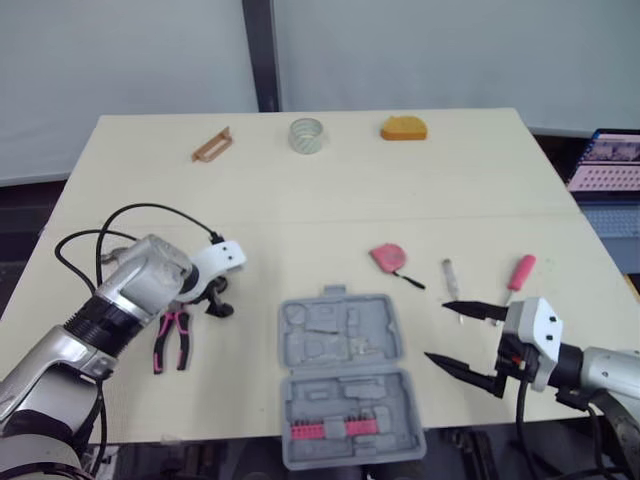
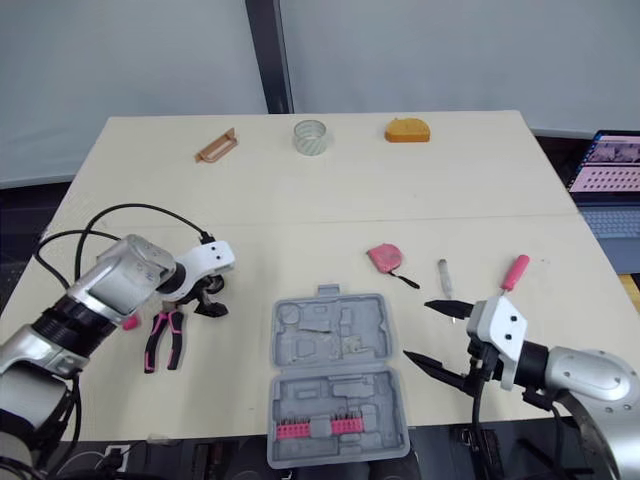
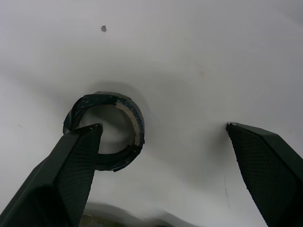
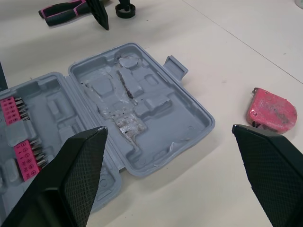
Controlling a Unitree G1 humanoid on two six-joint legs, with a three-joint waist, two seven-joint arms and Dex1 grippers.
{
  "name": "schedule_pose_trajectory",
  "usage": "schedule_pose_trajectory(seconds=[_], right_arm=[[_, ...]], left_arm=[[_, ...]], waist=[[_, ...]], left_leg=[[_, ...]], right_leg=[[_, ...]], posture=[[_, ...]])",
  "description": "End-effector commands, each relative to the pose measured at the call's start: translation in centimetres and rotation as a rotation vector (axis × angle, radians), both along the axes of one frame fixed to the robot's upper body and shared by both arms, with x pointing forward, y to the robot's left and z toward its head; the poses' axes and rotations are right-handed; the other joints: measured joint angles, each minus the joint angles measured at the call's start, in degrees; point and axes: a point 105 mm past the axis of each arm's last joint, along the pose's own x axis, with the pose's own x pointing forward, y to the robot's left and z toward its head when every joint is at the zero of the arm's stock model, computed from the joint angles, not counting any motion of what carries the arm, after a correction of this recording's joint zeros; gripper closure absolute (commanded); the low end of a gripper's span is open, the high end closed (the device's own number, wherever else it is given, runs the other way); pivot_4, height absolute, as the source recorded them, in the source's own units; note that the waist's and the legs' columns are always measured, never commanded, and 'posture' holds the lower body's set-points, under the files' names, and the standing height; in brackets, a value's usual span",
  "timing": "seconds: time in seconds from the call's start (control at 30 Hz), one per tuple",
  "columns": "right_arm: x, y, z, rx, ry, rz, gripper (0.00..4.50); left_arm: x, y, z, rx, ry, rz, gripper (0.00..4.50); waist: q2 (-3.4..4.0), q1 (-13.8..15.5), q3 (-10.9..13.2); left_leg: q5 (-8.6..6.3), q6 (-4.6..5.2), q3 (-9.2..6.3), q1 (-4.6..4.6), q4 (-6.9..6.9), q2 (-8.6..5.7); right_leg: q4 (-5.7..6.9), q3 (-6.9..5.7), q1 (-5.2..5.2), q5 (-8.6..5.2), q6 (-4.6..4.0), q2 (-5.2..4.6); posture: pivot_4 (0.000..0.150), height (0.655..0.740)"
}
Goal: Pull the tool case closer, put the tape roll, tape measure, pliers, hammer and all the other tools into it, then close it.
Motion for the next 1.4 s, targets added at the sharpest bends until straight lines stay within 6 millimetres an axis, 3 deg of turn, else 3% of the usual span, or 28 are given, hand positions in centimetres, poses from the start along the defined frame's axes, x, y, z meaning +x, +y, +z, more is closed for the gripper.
schedule_pose_trajectory(seconds=[0.03,0.23,0.3,0.6,0.73,0.9,1.1,1.4], right_arm=[[-0.1,0.1,1.1,-0.002,-0.042,0.001,0.0],[-0.1,0.2,1.0,0.001,-0.038,-0.003,0.0],[-0.1,0.2,1.0,0.001,-0.037,-0.004,0.0],[-0.2,0.2,0.7,0.006,-0.031,-0.009,0.0],[-0.2,-0.1,0.6,-0.003,-0.031,-0.011,0.0],[-0.3,-0.5,-0.2,-0.047,-0.017,-0.007,0.0],[-0.8,-0.5,-0.9,-0.045,-0.02,-0.015,0.0],[-1.2,-0.1,-1.5,-0.029,-0.016,-0.033,0.0]], left_arm=[[0.1,0.5,-0.1,0.012,-0.005,0.005,0.81],[0.0,0.8,-0.2,0.019,0.001,0.004,3.9],[-0.1,0.9,-0.3,0.021,0.005,0.005,4.44],[-0.2,1.4,0.0,0.031,0.001,0.006,4.44],[-0.2,1.1,2.6,-0.048,-0.048,-0.041,4.44],[-2.2,-0.9,5.7,-0.242,-0.038,-0.243,4.44],[-5.5,-2.1,6.6,-0.367,0.105,-0.444,4.44],[-6.1,-5.0,7.4,-0.458,0.165,-0.603,4.44]], waist=[[0.0,0.0,0.0],[0.0,0.0,0.0],[0.0,0.0,0.0],[0.0,-0.1,0.0],[0.0,-0.2,0.0],[0.0,0.0,0.0],[0.0,0.0,0.0],[0.0,0.1,0.0]], left_leg=[[0.0,0.0,0.0,0.0,0.0,0.0],[0.0,0.0,0.0,0.01,0.03,0.0],[0.0,0.0,0.0,0.01,0.03,0.0],[0.0,0.0,0.0,0.03,0.03,0.0],[0.0,0.0,0.0,0.02,0.02,0.01],[0.0,0.0,0.0,0.0,0.05,0.01],[-0.02,0.02,0.01,0.0,0.05,0.01],[-0.02,0.03,0.01,0.0,0.09,0.0]], right_leg=[[0.0,0.0,0.0,0.0,0.0,0.0],[0.04,0.0,0.01,0.0,0.0,0.0],[0.04,0.0,0.01,0.0,0.0,0.0],[0.05,0.0,0.01,0.0,0.0,0.0],[0.06,0.0,-0.01,0.0,0.0,0.0],[0.06,0.0,0.0,0.0,0.0,-0.01],[0.06,0.0,0.01,0.0,0.0,-0.02],[0.06,0.0,0.03,0.0,0.0,-0.03]], posture=[[0.15,0.74],[0.15,0.74],[0.15,0.74],[0.15,0.74],[0.15,0.74],[0.15,0.74],[0.15,0.74],[0.15,0.74]])
